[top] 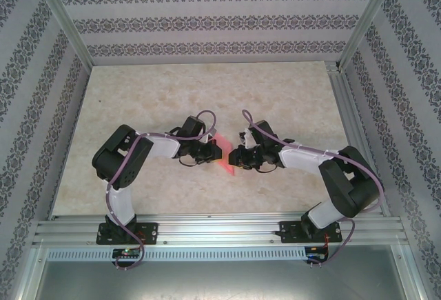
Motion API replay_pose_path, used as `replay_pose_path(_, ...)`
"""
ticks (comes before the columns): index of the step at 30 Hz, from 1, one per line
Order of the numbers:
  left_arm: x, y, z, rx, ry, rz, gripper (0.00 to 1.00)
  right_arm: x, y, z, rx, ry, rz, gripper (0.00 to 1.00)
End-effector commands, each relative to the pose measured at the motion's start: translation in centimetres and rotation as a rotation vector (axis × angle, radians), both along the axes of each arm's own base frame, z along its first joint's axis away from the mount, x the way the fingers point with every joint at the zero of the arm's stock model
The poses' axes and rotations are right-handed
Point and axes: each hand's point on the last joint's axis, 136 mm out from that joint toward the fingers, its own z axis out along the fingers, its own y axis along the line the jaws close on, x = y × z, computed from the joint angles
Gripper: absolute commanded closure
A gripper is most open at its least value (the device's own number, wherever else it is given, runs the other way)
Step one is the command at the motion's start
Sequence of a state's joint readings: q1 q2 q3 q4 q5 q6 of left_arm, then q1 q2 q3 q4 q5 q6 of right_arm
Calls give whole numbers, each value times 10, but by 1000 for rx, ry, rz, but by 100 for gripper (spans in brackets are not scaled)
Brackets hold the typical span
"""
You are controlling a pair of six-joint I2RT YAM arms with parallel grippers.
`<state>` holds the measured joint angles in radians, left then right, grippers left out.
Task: Fold a paper plane with a square sheet of paper (pick it up from the middle)
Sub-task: Third fold the triangle at the center of the table.
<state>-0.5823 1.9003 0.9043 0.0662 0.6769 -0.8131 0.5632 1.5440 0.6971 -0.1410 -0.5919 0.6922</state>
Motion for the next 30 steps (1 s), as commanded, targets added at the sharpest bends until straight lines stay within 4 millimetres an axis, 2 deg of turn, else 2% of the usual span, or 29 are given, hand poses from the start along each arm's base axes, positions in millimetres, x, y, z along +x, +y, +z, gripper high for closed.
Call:
replay_pose_path(1, 8, -3, 5, -43, -15, 6, 99, -3, 3, -4, -36, -8, 48, 79)
replay_pose_path(9, 8, -6, 6, -54, -14, 8, 98, -8, 1, -9, -96, 2, 91, 79)
replay_pose_path(14, 8, -6, 6, -51, -12, 10, 98, -6, -13, -16, -198, -7, 93, 79)
replay_pose_path(17, 6, -9, 6, -52, -13, 5, 98, -8, -9, -18, -180, 2, 103, 79)
replay_pose_path(25, 2, -14, -1, -40, -2, 0, 98, -5, -5, -3, -144, -31, 103, 78)
replay_pose_path(30, 2, -11, -1, -22, -11, 6, 98, -5, 4, 5, -91, -39, 111, 82)
